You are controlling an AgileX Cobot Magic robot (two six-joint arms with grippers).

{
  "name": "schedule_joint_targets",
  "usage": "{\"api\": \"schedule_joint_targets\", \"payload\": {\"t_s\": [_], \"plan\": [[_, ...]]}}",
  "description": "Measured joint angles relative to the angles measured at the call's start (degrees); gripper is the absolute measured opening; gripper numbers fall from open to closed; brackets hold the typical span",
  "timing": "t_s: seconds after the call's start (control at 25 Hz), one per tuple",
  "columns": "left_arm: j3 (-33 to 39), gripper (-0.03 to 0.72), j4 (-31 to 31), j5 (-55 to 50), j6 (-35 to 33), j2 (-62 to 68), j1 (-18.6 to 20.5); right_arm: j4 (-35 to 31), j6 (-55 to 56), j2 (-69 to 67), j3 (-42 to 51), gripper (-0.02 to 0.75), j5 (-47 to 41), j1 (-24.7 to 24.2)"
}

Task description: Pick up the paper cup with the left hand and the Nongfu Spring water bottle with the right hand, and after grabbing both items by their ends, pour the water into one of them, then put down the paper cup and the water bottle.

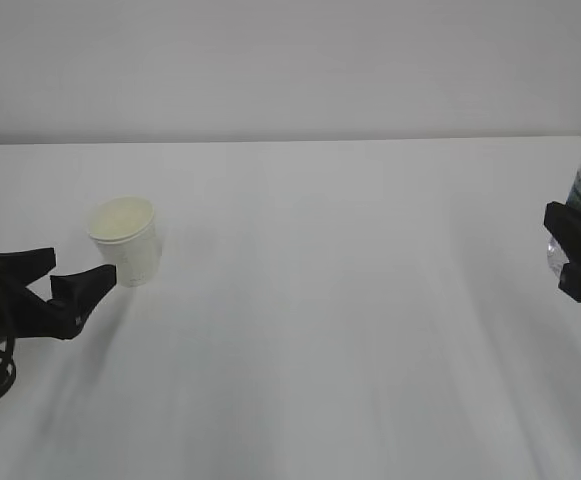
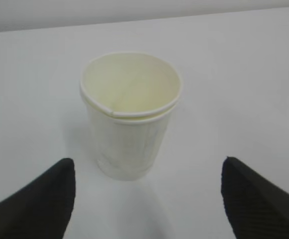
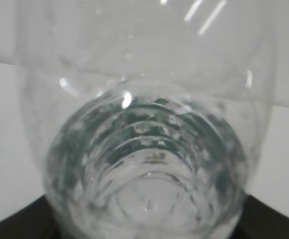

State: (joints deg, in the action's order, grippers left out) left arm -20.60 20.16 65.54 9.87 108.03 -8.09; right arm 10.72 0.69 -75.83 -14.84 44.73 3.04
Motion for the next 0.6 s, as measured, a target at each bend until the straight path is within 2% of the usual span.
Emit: {"api": "schedule_joint_targets", "payload": {"t_s": [0.6], "plan": [[-8.10,0.681,2.21,0.00,0.63,10.80,0.00,0.07,-0.10,0.00,0.00,0.421,0.00,0.00]]}}
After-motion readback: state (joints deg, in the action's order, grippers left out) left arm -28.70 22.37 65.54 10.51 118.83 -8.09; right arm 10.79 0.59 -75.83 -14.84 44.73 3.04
